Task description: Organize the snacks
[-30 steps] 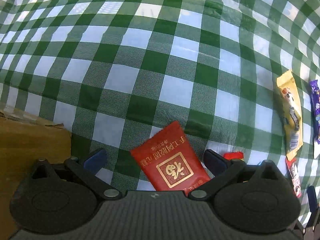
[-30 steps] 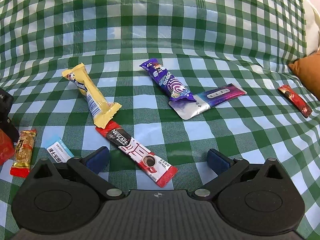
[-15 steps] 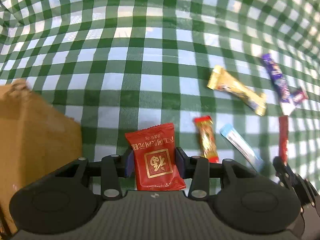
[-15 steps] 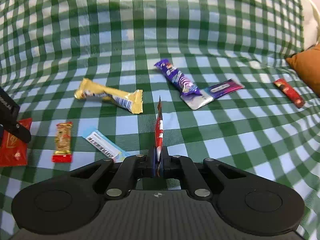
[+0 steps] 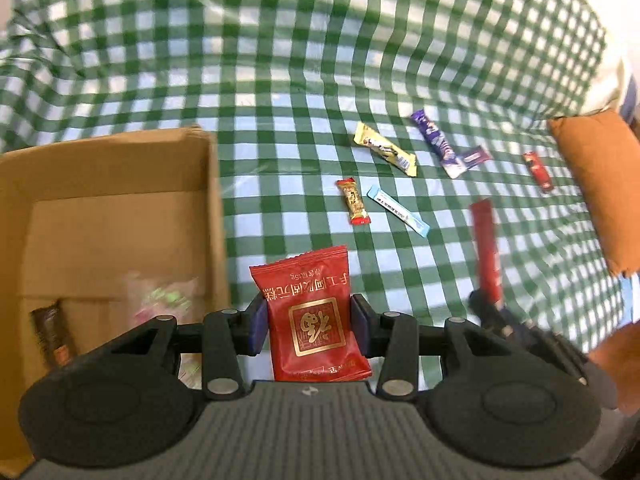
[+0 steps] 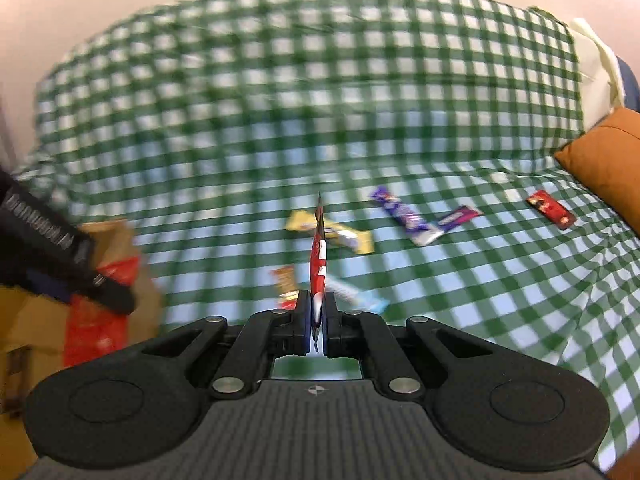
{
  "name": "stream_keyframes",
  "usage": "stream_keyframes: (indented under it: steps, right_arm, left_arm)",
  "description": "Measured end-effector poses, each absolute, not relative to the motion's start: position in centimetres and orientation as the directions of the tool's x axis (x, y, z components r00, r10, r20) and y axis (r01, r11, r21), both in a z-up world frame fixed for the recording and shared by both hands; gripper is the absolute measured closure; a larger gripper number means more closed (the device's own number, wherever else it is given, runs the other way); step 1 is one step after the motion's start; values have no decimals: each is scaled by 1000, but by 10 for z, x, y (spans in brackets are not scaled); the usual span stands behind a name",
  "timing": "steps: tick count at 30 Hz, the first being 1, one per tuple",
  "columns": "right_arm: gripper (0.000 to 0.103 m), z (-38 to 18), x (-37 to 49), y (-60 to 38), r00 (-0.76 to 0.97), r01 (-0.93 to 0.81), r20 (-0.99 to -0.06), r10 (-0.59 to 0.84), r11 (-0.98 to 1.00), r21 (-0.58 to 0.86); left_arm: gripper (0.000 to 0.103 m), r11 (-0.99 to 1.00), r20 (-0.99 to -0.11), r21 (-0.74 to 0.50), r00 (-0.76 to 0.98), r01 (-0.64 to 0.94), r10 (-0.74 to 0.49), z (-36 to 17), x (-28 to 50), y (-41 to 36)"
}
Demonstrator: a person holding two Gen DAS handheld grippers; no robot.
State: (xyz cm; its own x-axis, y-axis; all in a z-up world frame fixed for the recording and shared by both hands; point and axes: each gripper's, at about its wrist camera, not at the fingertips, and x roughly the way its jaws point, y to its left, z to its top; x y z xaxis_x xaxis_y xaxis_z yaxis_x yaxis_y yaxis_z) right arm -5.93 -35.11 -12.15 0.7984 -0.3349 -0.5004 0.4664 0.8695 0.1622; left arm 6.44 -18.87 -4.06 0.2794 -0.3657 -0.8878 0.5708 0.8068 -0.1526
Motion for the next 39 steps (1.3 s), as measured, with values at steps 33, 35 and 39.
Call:
stream_keyframes:
  steps: [33,35,39]
  right_arm:
    - [97,-15,-143,-86,859,127,-503,-93,991,34]
    - [97,-15,-144,-86,859,129,-503,-97,991,31]
    - [97,-14,-144,-83,860,125,-501,-96,992,24]
  left_arm:
    - [56,879,-810,-70,487,472,-326,1,-55,101]
    - [56,877,-808,-70,489,475,-330,2,-56,100]
    - [56,877,-805,-71,492,475,-331,3,-56,100]
